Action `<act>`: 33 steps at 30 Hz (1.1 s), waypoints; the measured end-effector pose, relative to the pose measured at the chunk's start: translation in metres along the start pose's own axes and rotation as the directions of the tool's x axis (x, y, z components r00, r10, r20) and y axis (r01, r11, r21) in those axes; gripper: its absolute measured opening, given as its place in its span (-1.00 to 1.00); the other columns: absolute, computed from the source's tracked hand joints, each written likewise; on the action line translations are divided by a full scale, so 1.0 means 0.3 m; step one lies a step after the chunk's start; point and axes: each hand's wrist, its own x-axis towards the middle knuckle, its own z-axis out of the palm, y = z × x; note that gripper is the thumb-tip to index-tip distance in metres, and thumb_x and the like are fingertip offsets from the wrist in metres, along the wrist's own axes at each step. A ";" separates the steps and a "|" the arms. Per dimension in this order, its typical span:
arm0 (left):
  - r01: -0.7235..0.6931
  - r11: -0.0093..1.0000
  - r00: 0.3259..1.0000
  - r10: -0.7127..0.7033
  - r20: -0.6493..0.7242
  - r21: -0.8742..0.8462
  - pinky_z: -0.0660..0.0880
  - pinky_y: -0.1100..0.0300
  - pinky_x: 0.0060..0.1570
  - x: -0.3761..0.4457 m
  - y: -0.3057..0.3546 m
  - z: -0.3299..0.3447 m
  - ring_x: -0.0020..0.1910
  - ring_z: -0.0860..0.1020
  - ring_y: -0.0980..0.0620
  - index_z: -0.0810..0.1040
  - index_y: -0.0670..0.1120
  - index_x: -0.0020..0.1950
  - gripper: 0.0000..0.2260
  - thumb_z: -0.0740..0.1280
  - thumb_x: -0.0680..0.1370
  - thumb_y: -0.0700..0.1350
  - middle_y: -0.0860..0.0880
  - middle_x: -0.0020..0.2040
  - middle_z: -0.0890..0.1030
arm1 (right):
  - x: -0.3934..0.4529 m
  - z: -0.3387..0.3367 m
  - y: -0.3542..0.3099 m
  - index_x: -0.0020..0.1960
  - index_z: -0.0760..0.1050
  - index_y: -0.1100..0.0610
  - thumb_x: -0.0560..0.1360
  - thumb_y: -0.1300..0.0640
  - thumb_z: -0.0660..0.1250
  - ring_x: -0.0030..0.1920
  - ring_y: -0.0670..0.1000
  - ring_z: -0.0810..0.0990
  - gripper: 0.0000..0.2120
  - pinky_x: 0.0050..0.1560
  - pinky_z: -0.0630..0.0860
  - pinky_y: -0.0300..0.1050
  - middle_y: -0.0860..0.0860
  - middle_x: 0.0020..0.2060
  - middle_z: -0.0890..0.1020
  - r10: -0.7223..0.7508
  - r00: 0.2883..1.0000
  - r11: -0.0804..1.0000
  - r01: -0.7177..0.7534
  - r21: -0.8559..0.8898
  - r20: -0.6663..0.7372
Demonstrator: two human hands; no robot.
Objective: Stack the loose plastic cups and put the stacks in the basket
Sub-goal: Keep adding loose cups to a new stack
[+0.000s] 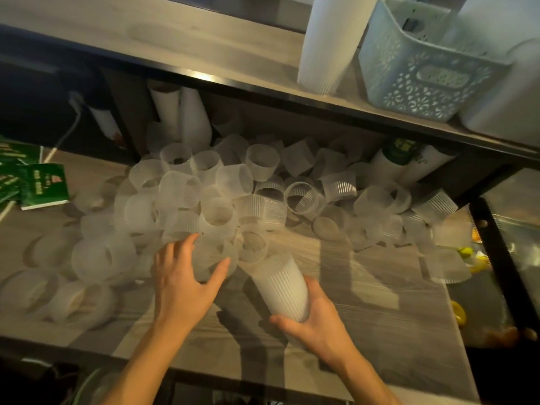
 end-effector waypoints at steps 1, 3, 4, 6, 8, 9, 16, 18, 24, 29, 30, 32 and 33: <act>0.067 0.983 0.997 -0.062 0.034 -0.169 0.39 0.00 0.20 -0.002 0.017 -0.022 0.20 0.42 -0.02 0.44 0.00 0.34 -0.33 0.23 0.36 0.38 0.00 0.14 0.47 | 0.000 -0.003 -0.003 0.29 0.23 -0.24 0.13 -0.38 0.49 0.10 -0.18 0.51 -0.18 0.09 0.52 -0.12 -0.22 0.14 0.49 -0.005 1.000 1.000 0.005 -0.013 0.008; 0.181 0.891 0.981 -0.130 0.147 -0.417 0.45 0.11 0.14 -0.002 0.043 -0.052 0.18 0.47 0.08 0.42 0.15 0.32 -0.38 0.25 0.34 0.41 0.07 0.16 0.45 | 0.000 -0.009 -0.017 0.27 0.20 -0.26 0.16 -0.36 0.48 0.09 -0.19 0.50 -0.21 0.05 0.50 -0.17 -0.24 0.14 0.47 -0.024 0.999 0.999 0.026 -0.045 0.043; 0.213 0.851 0.971 -0.128 0.204 -0.481 0.46 0.15 0.12 0.003 0.057 -0.061 0.18 0.49 0.10 0.43 0.19 0.30 -0.40 0.26 0.33 0.42 0.08 0.18 0.45 | 0.001 -0.011 -0.026 0.26 0.20 -0.25 0.17 -0.36 0.48 0.09 -0.19 0.50 -0.23 0.03 0.50 -0.19 -0.24 0.14 0.46 -0.034 0.998 0.997 0.037 -0.063 0.060; 0.239 0.805 0.956 -0.097 0.278 -0.543 0.47 0.16 0.15 0.015 0.081 -0.060 0.17 0.52 0.13 0.47 0.25 0.23 -0.46 0.30 0.31 0.40 0.09 0.18 0.49 | 0.003 -0.018 -0.040 0.27 0.22 -0.21 0.17 -0.35 0.45 0.09 -0.16 0.51 -0.23 0.05 0.51 -0.18 -0.22 0.13 0.46 -0.056 0.995 0.992 0.064 -0.105 0.081; 0.242 0.792 0.947 -0.069 0.312 -0.560 0.46 0.14 0.19 0.026 0.102 -0.054 0.16 0.53 0.13 0.49 0.26 0.20 -0.49 0.32 0.29 0.37 0.08 0.17 0.50 | 0.007 -0.020 -0.054 0.29 0.23 -0.16 0.16 -0.34 0.44 0.09 -0.12 0.52 -0.22 0.06 0.53 -0.14 -0.20 0.11 0.48 -0.073 0.993 0.987 0.085 -0.139 0.088; 0.240 0.792 0.944 -0.056 0.326 -0.561 0.46 0.10 0.22 0.028 0.107 -0.048 0.16 0.53 0.11 0.50 0.23 0.22 -0.47 0.33 0.29 0.36 0.07 0.18 0.49 | 0.007 -0.020 -0.060 0.28 0.24 -0.15 0.16 -0.33 0.43 0.08 -0.11 0.52 -0.22 0.05 0.54 -0.12 -0.19 0.10 0.49 -0.079 0.993 0.984 0.091 -0.153 0.088; 0.210 0.804 0.919 0.033 0.394 -0.557 0.45 -0.02 0.25 -0.016 0.140 -0.026 0.18 0.51 0.13 0.38 0.27 0.29 -0.48 0.34 0.35 0.30 0.07 0.23 0.48 | 0.009 -0.029 -0.090 0.20 0.24 -0.14 0.17 -0.30 0.47 0.05 -0.13 0.53 -0.28 0.01 0.55 -0.11 -0.23 0.06 0.47 -0.111 0.989 0.979 0.126 -0.163 0.097; 0.197 0.794 0.923 0.049 0.383 -0.575 0.45 0.00 0.26 -0.024 0.148 -0.034 0.19 0.51 0.13 0.38 0.23 0.31 -0.47 0.33 0.36 0.28 0.07 0.23 0.50 | 0.007 -0.030 -0.097 0.21 0.23 -0.15 0.18 -0.31 0.50 0.07 -0.15 0.51 -0.27 0.02 0.53 -0.15 -0.26 0.07 0.44 -0.127 0.987 0.979 0.141 -0.149 0.100; 0.140 0.865 0.925 0.059 0.374 -0.482 0.43 0.22 0.10 -0.007 0.149 -0.075 0.08 0.48 0.30 0.41 0.18 0.26 -0.48 0.25 0.33 0.29 0.16 0.14 0.50 | 0.005 -0.008 -0.104 0.30 0.23 -0.21 0.16 -0.40 0.48 0.16 -0.17 0.46 -0.18 0.16 0.50 -0.11 -0.22 0.18 0.43 -0.181 0.979 0.973 0.192 -0.126 0.098; 0.115 0.922 0.933 0.027 0.358 -0.370 0.34 0.39 -0.05 0.000 0.129 -0.120 0.05 0.40 0.38 0.42 0.13 0.25 -0.52 0.26 0.35 0.19 0.22 0.08 0.43 | 0.006 0.016 -0.111 0.28 0.24 -0.18 0.20 -0.36 0.49 0.14 -0.17 0.47 -0.23 0.15 0.51 -0.10 -0.22 0.17 0.42 -0.202 0.972 0.963 0.220 -0.159 0.118; 0.107 0.934 0.925 0.032 0.380 -0.340 0.33 0.40 -0.05 0.003 0.122 -0.128 0.07 0.40 0.36 0.41 0.13 0.27 -0.51 0.26 0.36 0.20 0.21 0.09 0.43 | 0.006 0.020 -0.116 0.29 0.24 -0.18 0.20 -0.36 0.49 0.14 -0.17 0.46 -0.22 0.15 0.50 -0.11 -0.22 0.18 0.42 -0.211 0.969 0.960 0.231 -0.161 0.127; 0.044 0.964 0.884 0.085 0.459 -0.264 0.32 0.41 -0.01 0.002 0.115 -0.133 0.12 0.40 0.32 0.39 0.14 0.34 -0.49 0.29 0.42 0.24 0.20 0.14 0.41 | 0.007 0.031 -0.125 0.31 0.24 -0.17 0.23 -0.34 0.50 0.14 -0.18 0.47 -0.23 0.13 0.49 -0.13 -0.21 0.18 0.42 -0.230 0.963 0.954 0.252 -0.161 0.143; 0.023 0.965 0.858 0.115 0.500 -0.262 0.32 0.41 0.04 -0.006 0.117 -0.130 0.16 0.39 0.31 0.36 0.15 0.38 -0.47 0.29 0.45 0.26 0.19 0.18 0.39 | 0.007 0.036 -0.131 0.30 0.25 -0.16 0.24 -0.32 0.51 0.13 -0.18 0.47 -0.24 0.11 0.50 -0.14 -0.22 0.17 0.43 -0.232 0.962 0.956 0.253 -0.152 0.142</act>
